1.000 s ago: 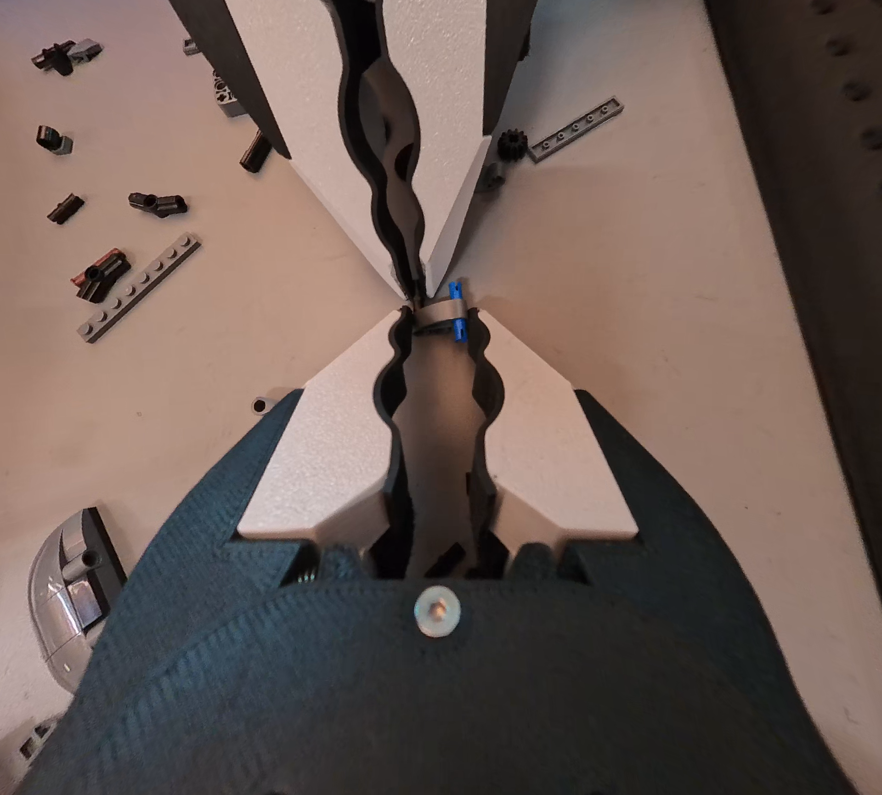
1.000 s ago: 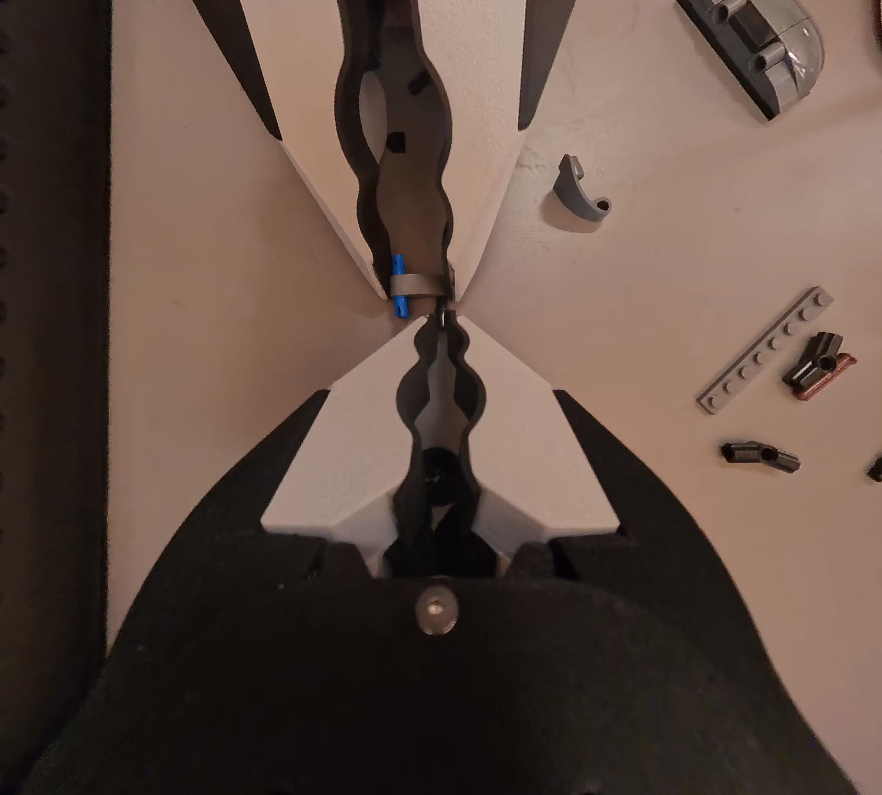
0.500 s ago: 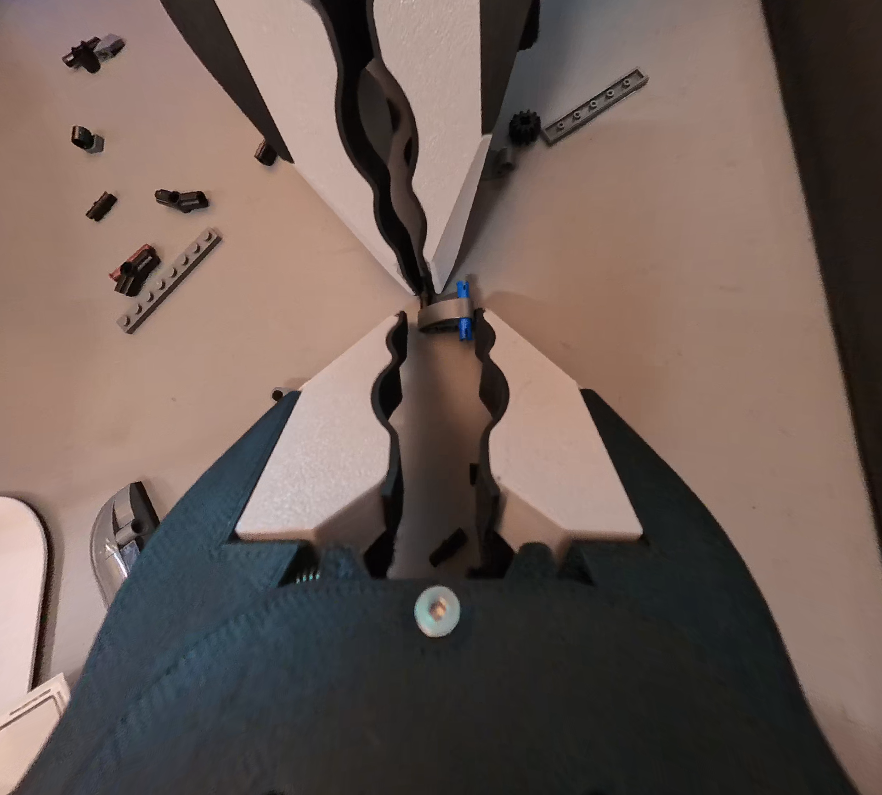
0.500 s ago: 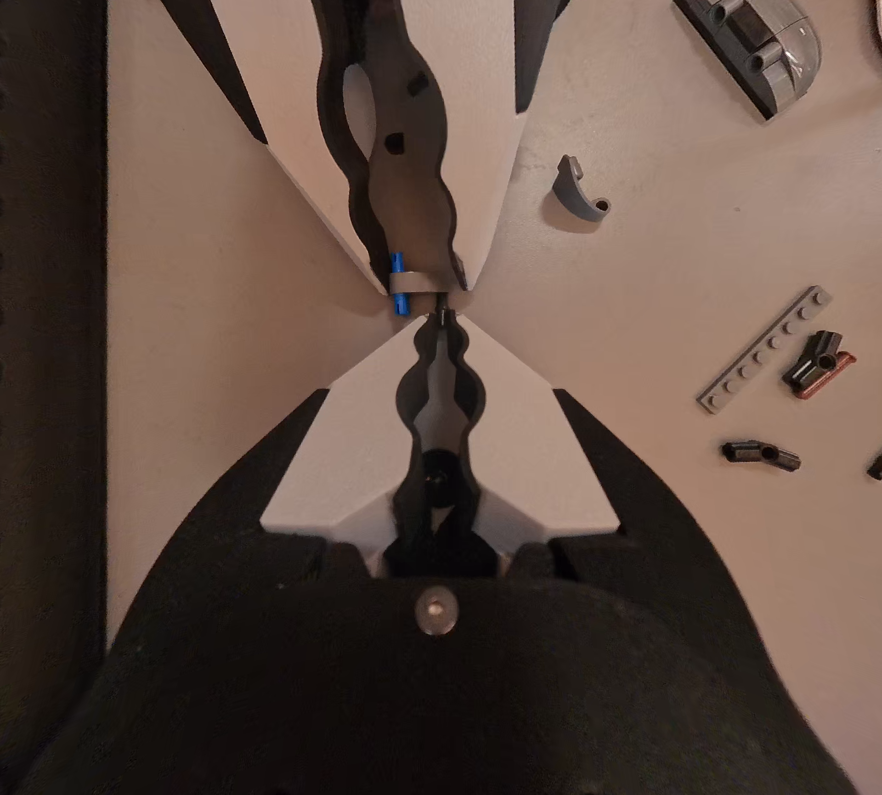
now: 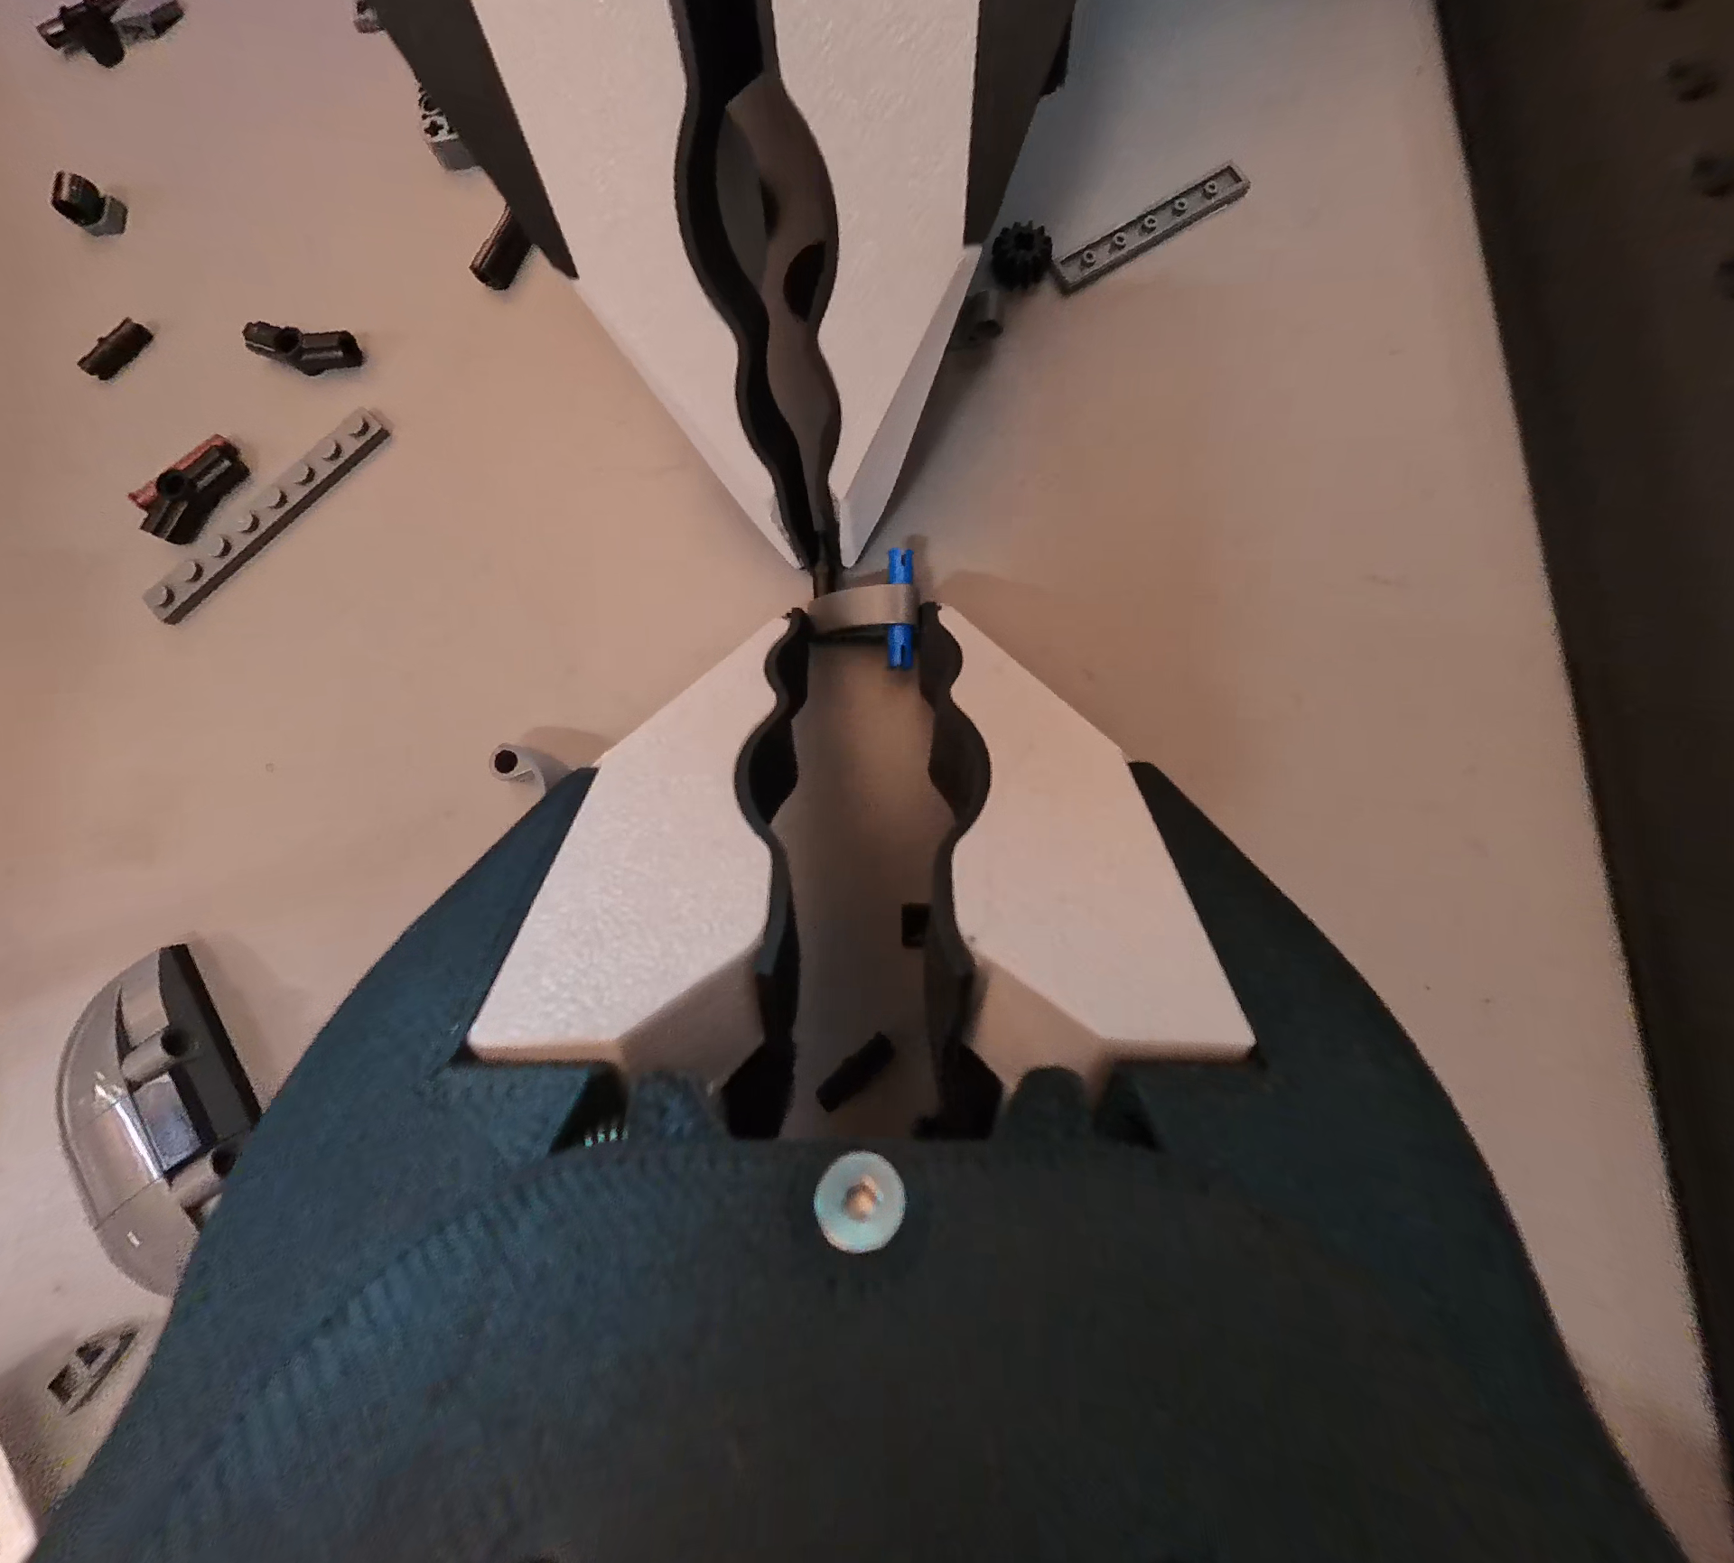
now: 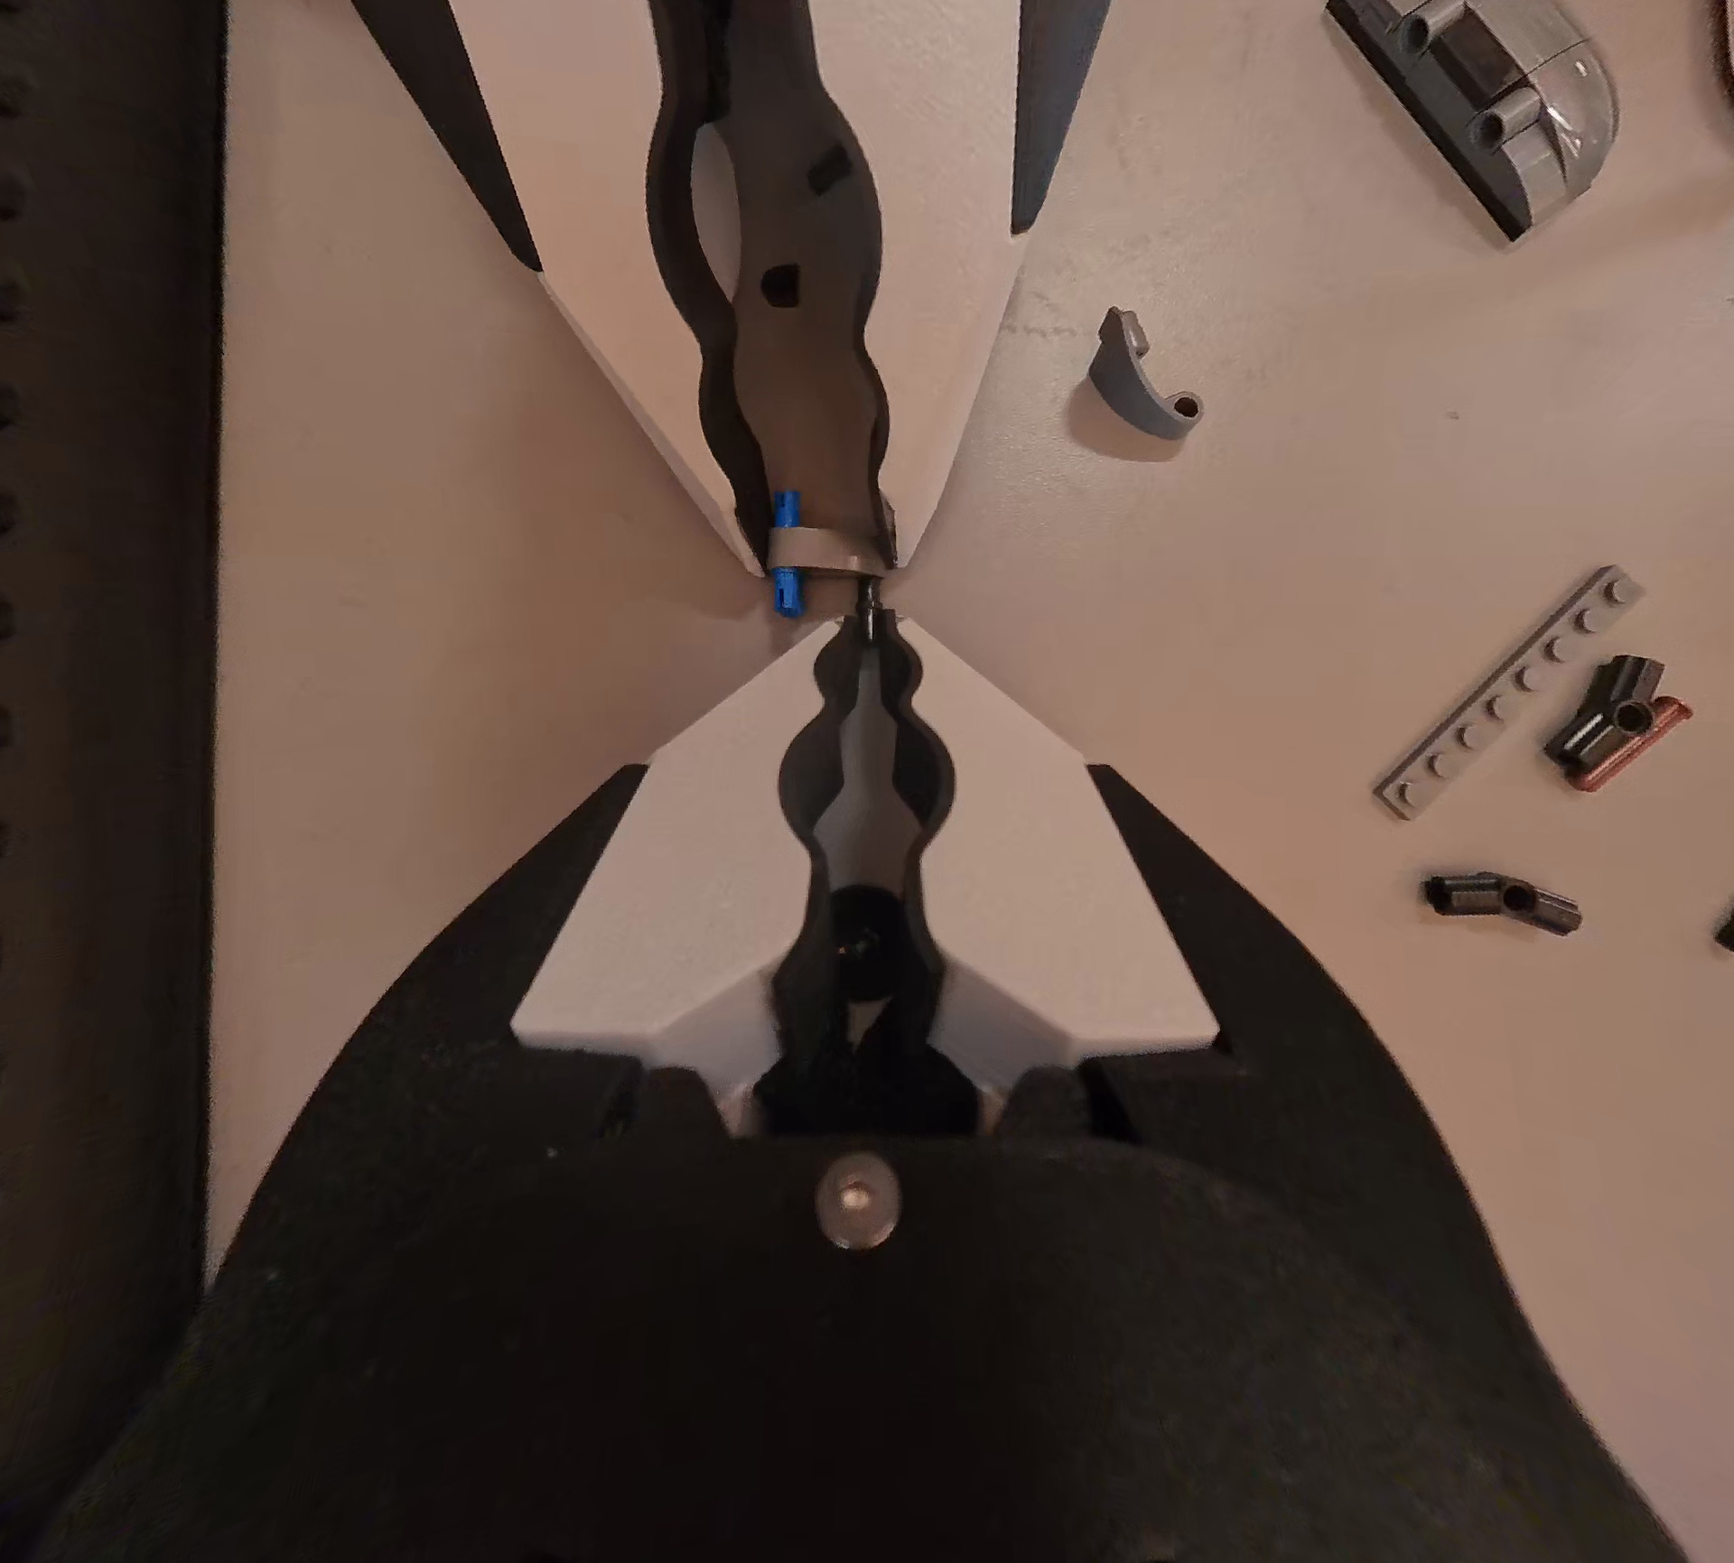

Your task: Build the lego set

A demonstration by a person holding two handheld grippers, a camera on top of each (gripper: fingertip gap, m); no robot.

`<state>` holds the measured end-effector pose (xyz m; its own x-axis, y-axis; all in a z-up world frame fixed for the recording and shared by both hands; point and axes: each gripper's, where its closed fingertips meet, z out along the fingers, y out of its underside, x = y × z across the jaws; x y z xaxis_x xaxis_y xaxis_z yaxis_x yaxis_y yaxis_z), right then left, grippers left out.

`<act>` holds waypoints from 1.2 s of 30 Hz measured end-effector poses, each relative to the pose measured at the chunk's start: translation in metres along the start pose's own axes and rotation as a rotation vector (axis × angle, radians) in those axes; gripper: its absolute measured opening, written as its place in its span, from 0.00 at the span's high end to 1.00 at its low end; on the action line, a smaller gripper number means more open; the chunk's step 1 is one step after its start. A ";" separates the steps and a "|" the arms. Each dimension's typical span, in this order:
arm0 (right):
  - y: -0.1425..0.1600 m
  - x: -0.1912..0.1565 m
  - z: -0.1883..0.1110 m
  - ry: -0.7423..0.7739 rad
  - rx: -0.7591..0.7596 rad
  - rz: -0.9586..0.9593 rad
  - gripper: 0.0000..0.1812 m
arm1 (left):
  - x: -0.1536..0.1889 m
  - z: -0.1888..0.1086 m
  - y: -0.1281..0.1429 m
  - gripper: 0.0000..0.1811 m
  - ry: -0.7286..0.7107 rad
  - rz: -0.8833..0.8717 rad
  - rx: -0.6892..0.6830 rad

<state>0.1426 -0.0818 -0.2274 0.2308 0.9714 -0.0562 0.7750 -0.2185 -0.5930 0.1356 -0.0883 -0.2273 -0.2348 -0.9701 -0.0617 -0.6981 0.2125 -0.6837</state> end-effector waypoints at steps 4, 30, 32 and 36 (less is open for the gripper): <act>0.000 0.000 0.000 -0.019 0.029 -0.002 0.99 | 0.000 0.000 0.000 0.88 0.013 -0.017 0.015; -0.004 -0.002 0.003 0.038 0.004 -0.014 0.99 | 0.001 -0.001 0.002 0.88 0.008 -0.050 0.040; -0.004 -0.002 0.003 0.039 -0.002 0.005 0.99 | 0.001 -0.001 0.002 0.88 0.008 -0.051 0.039; -0.003 -0.002 0.003 0.042 -0.015 0.040 0.99 | 0.001 -0.001 0.001 0.88 0.007 -0.053 0.040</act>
<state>0.1380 -0.0822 -0.2275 0.2854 0.9573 -0.0457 0.7732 -0.2582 -0.5792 0.1336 -0.0885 -0.2275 -0.2030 -0.9790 -0.0196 -0.6823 0.1557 -0.7143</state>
